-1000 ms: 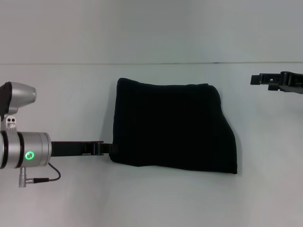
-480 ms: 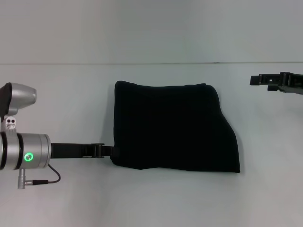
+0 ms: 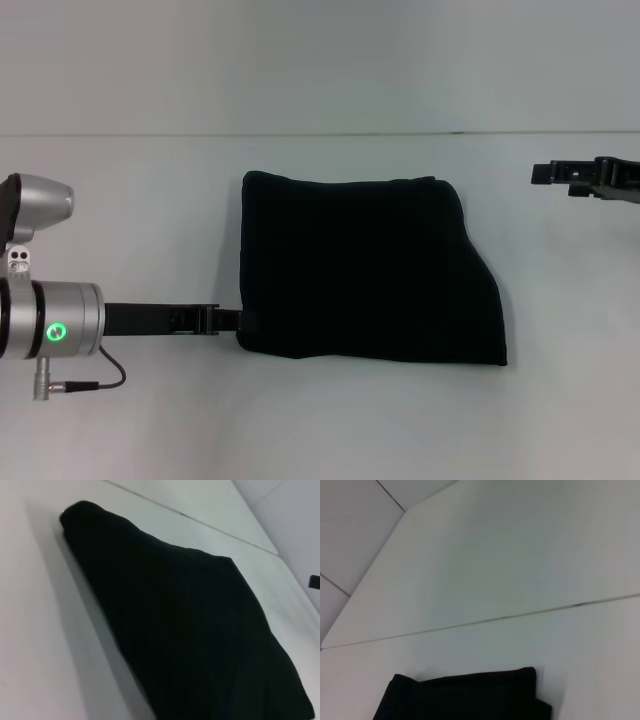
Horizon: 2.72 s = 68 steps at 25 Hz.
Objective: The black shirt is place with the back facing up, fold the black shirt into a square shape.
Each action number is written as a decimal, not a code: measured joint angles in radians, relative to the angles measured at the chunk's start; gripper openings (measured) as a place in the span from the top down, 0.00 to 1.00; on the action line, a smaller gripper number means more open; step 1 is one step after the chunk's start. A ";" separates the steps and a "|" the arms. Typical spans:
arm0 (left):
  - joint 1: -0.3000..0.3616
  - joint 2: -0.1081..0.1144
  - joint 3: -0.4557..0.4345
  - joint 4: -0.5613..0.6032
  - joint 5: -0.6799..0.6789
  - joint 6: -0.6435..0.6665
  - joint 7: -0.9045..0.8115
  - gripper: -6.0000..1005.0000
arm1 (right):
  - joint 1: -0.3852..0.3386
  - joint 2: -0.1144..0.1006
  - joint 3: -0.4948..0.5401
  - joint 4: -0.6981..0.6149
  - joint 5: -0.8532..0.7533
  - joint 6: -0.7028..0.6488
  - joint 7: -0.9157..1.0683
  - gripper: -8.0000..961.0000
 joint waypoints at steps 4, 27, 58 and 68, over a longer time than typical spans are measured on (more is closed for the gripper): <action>-0.001 0.003 -0.002 0.003 0.000 0.023 0.000 0.84 | 0.000 0.000 0.000 -0.001 0.000 -0.001 0.000 0.11; 0.015 0.038 -0.156 0.199 -0.198 0.178 0.060 0.12 | -0.058 -0.003 0.042 -0.084 0.124 -0.185 -0.137 0.11; -0.039 0.013 0.186 0.362 -0.179 0.245 0.289 0.13 | -0.092 0.191 -0.176 -0.557 -0.099 -0.259 -0.056 0.11; -0.025 0.011 0.175 0.361 -0.176 0.252 0.296 0.13 | -0.091 0.191 -0.178 -0.531 -0.074 -0.269 -0.094 0.11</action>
